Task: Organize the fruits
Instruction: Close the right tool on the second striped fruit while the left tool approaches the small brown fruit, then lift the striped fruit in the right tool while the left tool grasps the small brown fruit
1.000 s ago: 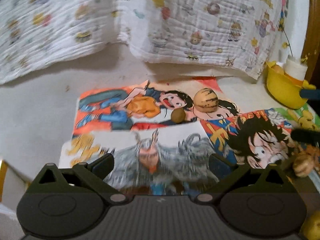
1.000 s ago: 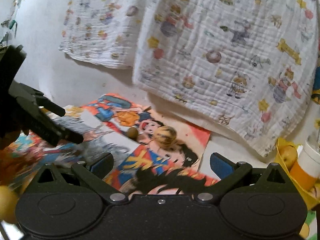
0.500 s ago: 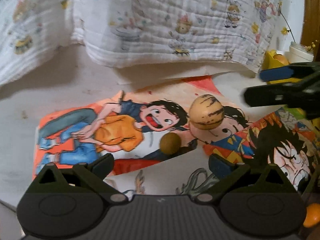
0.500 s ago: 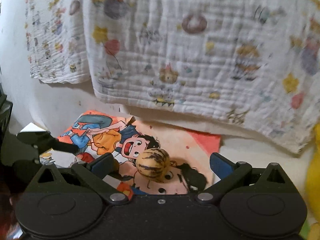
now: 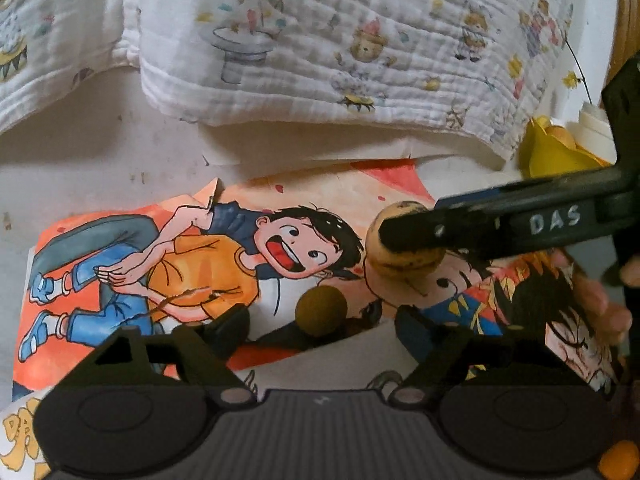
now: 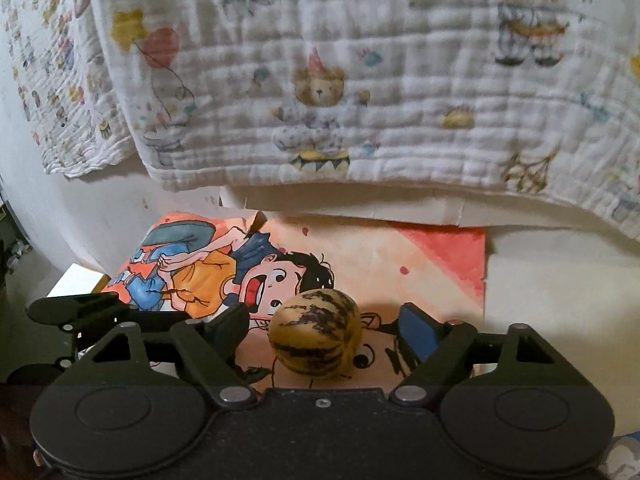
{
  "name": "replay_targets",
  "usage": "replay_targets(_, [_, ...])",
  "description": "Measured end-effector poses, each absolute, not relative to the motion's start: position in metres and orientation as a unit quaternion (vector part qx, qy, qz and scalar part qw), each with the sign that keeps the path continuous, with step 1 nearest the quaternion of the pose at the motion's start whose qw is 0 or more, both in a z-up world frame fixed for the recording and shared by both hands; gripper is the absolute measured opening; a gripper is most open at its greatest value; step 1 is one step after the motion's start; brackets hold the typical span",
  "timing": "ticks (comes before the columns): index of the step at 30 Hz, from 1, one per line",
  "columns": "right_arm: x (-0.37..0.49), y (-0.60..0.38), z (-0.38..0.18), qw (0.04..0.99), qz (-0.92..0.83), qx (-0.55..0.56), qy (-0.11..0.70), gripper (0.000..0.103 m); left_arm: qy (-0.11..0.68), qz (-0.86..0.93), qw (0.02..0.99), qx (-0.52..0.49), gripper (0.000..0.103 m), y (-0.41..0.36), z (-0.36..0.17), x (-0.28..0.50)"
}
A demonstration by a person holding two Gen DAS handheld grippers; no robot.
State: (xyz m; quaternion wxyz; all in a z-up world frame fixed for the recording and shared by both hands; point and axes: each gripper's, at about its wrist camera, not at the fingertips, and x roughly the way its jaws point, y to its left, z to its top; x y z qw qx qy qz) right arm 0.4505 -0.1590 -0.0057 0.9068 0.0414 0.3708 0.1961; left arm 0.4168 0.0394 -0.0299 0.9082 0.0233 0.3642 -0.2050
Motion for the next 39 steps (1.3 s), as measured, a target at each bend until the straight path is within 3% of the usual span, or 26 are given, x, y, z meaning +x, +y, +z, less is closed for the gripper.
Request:
replay_targets(7, [0.455,-0.155,-0.017,0.902,0.199,0.042,0.382,0.071,0.351,-0.204,0.913,0.036,0.058,0.036,-0.031,0.413])
replay_targets(19, [0.462,-0.157,-0.025,0.898,0.214,0.060,0.380,0.061,0.343,-0.194,0.918,0.051,0.031,0.033,-0.033,0.413])
replay_targets(39, [0.455,-0.167,-0.021,0.896,0.207,0.078,0.386,0.056,0.364,-0.170,0.915,0.038,0.029,0.038,-0.027,0.407])
